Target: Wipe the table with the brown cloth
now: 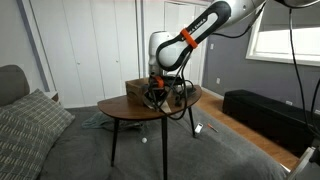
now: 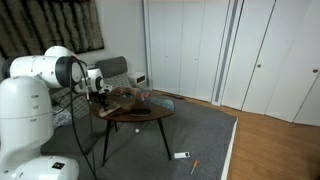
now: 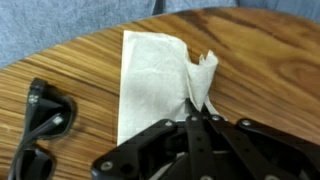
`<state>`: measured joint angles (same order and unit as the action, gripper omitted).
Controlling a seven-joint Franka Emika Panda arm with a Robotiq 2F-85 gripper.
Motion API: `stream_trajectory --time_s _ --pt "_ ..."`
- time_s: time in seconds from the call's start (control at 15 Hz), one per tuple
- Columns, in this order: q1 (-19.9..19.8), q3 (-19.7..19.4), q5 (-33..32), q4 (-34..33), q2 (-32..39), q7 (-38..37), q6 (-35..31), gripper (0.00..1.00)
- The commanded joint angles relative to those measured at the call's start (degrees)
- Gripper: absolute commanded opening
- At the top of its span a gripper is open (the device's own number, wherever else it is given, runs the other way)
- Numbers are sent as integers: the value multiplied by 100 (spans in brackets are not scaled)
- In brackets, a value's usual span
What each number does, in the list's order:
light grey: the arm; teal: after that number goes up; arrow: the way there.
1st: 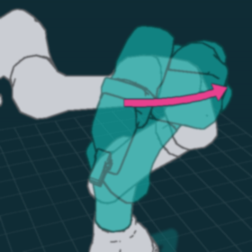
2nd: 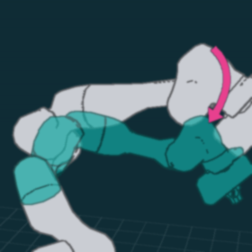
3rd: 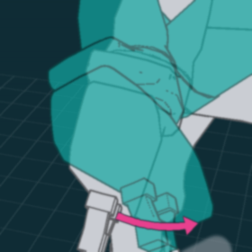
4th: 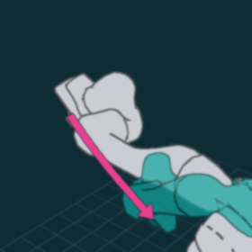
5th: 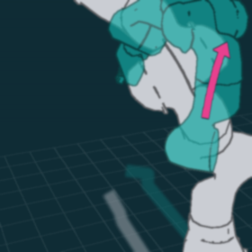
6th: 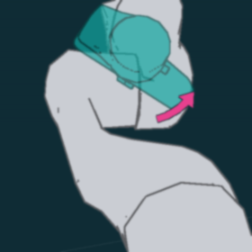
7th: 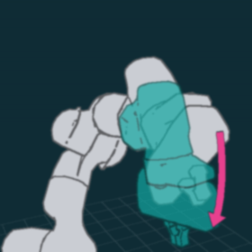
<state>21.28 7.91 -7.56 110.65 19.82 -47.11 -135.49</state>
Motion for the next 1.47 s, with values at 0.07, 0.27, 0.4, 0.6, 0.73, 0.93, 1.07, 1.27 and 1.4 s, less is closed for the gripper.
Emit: stream_trajectory --time_s 0.07,0.27,0.4,0.6,0.73,0.93,1.07,1.27,1.4 --pt "258 234 -32 -256 240 238 -237 0" --pt "529 167 -344 -446 424 261 -421 0" --pt "530 290 -161 -567 529 559 -503 0" --pt "446 424 216 -638 525 1011 -54 0" --pt "420 350 282 -554 414 1047 171 0" --pt "284 242 404 -346 212 945 442 0" --pt "203 162 390 -267 146 865 574 0" --pt "67 89 419 -163 75 809 675 0" --pt "-10 47 436 -79 21 748 730 0"
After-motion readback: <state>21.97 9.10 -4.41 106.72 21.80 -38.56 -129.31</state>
